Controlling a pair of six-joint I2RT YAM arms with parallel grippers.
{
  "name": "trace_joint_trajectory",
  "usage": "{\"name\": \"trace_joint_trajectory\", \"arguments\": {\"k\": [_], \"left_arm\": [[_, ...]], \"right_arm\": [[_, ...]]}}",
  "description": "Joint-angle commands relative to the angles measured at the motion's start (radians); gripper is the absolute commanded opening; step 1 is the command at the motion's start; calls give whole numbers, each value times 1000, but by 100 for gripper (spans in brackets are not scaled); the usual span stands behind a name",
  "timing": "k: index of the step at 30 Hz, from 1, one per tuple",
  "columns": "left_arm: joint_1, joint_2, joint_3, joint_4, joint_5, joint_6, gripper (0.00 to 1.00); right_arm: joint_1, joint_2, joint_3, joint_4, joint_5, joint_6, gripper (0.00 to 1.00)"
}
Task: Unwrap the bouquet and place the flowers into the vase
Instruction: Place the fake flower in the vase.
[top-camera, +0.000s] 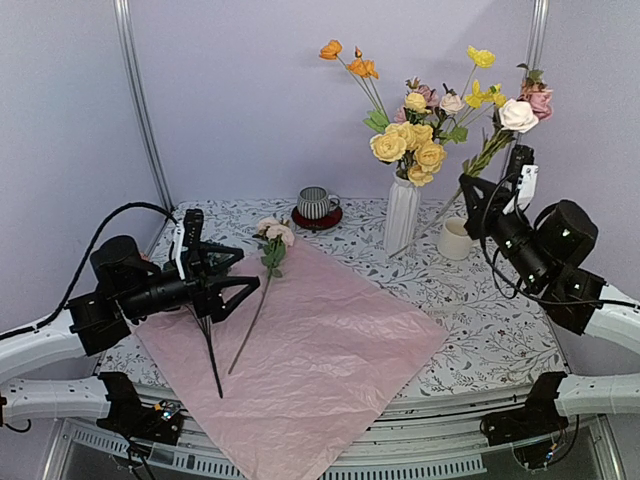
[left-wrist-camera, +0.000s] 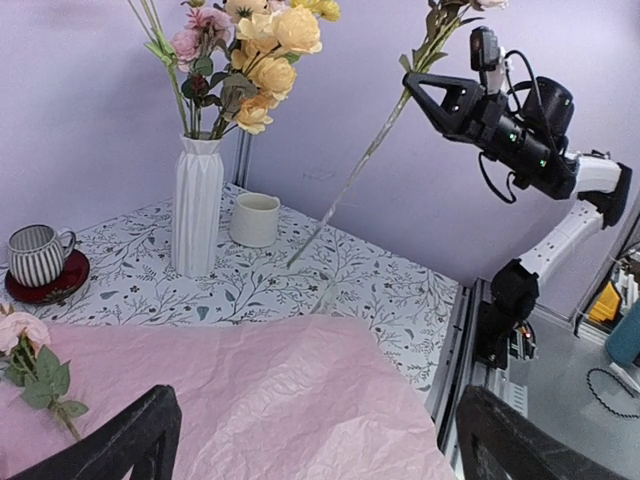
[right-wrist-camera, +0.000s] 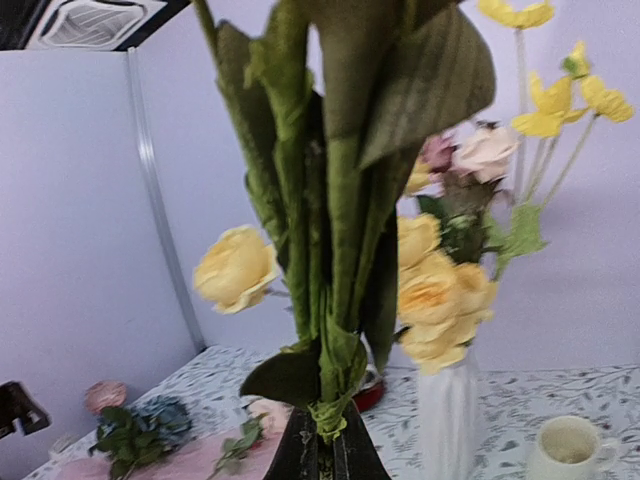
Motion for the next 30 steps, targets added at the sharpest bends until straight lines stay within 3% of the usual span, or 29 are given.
{"name": "trace_joint_trajectory", "arguments": {"k": [1, 8, 13, 16, 22, 27, 30], "left_arm": [[-7, 15, 1, -7, -48, 27, 98], [-7, 32, 8, -33, -70, 20, 98], [-8, 18, 3, -47, -77, 14, 98], [-6, 13, 3, -52, -79, 19, 98], [-7, 39, 18, -47, -76, 31, 98], [-7, 73, 27, -31, -60, 25, 98], [-7, 77, 28, -31, -57, 21, 98]], "right_arm": [[-150, -3, 100, -39, 73, -59, 2], [-247, 90, 220, 2, -26, -84, 2], [-245, 80, 232, 21, -357, -185, 2], [-207, 71, 251, -2, -455, -269, 2], [-26, 205, 472, -204, -438, -421, 2], [152, 359, 635, -243, -268, -572, 2], [181, 487, 798, -319, -217, -609, 2]]}}
